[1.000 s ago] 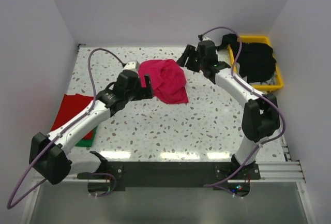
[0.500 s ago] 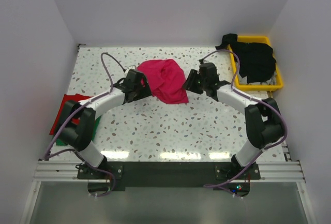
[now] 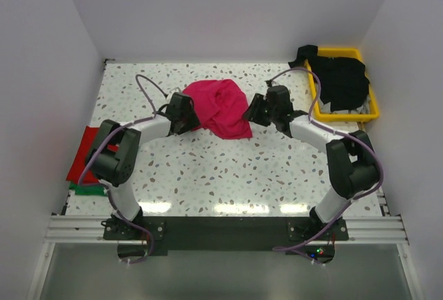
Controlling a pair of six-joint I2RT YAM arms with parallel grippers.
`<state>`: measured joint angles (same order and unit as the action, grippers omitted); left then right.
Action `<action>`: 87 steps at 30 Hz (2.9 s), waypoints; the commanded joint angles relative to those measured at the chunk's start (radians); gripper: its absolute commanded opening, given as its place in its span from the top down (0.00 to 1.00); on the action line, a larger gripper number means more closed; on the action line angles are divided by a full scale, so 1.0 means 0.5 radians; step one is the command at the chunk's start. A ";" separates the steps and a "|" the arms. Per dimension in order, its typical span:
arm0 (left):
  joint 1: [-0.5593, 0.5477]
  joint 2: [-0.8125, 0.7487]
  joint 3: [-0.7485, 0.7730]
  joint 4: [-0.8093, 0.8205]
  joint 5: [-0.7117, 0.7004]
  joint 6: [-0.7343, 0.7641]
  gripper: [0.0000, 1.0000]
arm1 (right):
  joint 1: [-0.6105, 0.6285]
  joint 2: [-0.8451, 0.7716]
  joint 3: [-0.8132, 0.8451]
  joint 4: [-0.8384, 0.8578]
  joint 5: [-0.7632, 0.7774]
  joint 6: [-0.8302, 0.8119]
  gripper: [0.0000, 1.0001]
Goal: Fold and stack the t-shirts
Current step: Flatten the tshirt out
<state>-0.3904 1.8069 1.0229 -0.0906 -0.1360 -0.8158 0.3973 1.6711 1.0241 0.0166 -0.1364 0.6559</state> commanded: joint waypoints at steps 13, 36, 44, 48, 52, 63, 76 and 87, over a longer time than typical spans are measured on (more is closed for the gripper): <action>0.057 -0.306 0.108 -0.140 -0.133 -0.019 1.00 | 0.006 0.183 -0.005 0.154 -0.043 0.013 0.56; 0.683 -1.285 -0.030 -0.537 -0.075 0.214 1.00 | 0.107 0.278 0.084 0.126 0.101 0.010 0.53; 0.732 -1.267 -0.012 -0.521 0.008 0.236 1.00 | 0.141 0.385 0.179 0.163 0.058 0.059 0.50; 0.741 -1.242 0.010 -0.506 0.042 0.242 1.00 | 0.166 0.447 0.234 0.129 0.067 0.056 0.52; 0.744 -1.224 0.059 -0.506 0.063 0.257 1.00 | 0.169 0.459 0.237 0.084 0.101 0.056 0.75; 0.747 -1.224 0.396 -0.527 0.030 0.303 1.00 | 0.141 -0.065 0.464 -0.462 0.723 -0.283 1.00; 0.747 -1.420 0.829 -0.619 -0.154 0.386 1.00 | 0.034 -0.881 0.789 -0.711 1.236 -0.591 1.00; 0.747 -1.739 1.255 -0.859 -0.268 0.444 1.00 | 0.031 -1.516 0.876 -0.907 1.212 -0.606 1.00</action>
<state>-0.0265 0.9764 1.5551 -0.5034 -0.2237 -0.6315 0.4160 0.9779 1.4105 -0.4107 0.4511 0.3634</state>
